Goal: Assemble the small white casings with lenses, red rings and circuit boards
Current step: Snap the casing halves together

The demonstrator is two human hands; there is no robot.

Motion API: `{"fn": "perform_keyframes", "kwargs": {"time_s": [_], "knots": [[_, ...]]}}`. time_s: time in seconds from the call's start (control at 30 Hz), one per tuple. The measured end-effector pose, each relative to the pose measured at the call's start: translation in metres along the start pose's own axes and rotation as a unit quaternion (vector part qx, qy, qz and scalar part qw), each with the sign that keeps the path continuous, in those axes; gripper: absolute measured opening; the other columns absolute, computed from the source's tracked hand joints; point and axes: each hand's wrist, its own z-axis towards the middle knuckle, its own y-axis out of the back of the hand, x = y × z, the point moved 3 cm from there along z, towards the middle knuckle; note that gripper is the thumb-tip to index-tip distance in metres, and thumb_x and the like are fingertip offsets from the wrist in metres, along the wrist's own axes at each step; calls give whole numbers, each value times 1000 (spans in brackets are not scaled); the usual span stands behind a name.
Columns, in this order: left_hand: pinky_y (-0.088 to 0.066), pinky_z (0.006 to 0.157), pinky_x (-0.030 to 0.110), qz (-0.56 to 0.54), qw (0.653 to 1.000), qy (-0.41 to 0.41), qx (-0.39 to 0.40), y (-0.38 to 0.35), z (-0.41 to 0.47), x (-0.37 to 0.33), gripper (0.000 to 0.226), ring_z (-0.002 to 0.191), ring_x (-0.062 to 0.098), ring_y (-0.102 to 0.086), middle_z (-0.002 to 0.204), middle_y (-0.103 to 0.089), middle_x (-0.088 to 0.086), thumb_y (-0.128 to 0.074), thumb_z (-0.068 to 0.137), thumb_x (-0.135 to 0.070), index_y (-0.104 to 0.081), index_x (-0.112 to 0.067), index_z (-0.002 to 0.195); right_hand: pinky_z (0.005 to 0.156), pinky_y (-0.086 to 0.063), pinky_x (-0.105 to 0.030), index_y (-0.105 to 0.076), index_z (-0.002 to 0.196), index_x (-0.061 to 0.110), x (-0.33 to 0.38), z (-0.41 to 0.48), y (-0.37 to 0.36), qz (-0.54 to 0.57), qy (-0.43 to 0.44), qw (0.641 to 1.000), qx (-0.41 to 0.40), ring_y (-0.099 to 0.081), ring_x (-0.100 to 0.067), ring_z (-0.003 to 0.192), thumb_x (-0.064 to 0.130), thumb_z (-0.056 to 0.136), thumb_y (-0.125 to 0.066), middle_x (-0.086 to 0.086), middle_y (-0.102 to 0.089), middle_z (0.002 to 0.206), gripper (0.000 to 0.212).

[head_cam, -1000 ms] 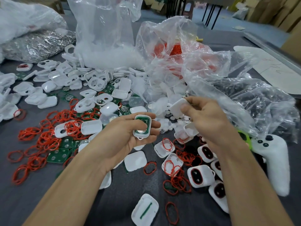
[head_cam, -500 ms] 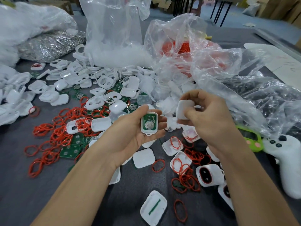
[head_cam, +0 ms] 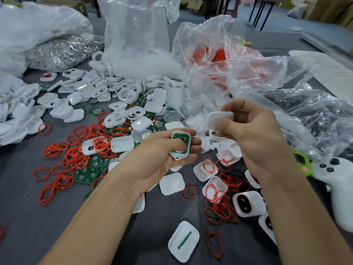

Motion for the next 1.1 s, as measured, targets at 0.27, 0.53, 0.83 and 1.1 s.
{"fn": "perform_keyframes", "kwargs": {"time_s": [0.27,0.53,0.83,1.1], "knots": [[-60,72,25,32,999,-14,38,2,3,2,38,88,18,-76,103,-77,12,-48,92,18,-71,-5,111,64,-48,-18,-74,106,17,0,1,2,41,-7,999,17,-61,-5,73,-17,93,-57,10,-74,80,40],[-59,70,23,52,997,-13,63,1,4,2,41,85,16,-73,99,-75,9,-45,91,20,-69,-6,112,63,-52,-23,-64,91,14,-4,0,1,50,-33,998,24,-57,-15,61,-12,90,-65,3,-69,67,26],[-62,71,30,-4,1000,15,20,0,3,0,34,88,24,-74,104,-75,18,-60,98,-23,-66,2,120,59,-55,-21,-74,91,10,1,-6,-10,14,2,999,51,-67,-11,59,-11,85,-73,-4,-77,77,22],[-63,82,37,-6,999,35,24,-3,1,-1,70,99,23,-74,116,-73,18,-23,108,-53,-64,0,128,66,-59,-23,-80,83,21,-9,-11,-35,-73,17,992,100,-76,-14,76,-6,83,-78,0,-80,81,28]]}}
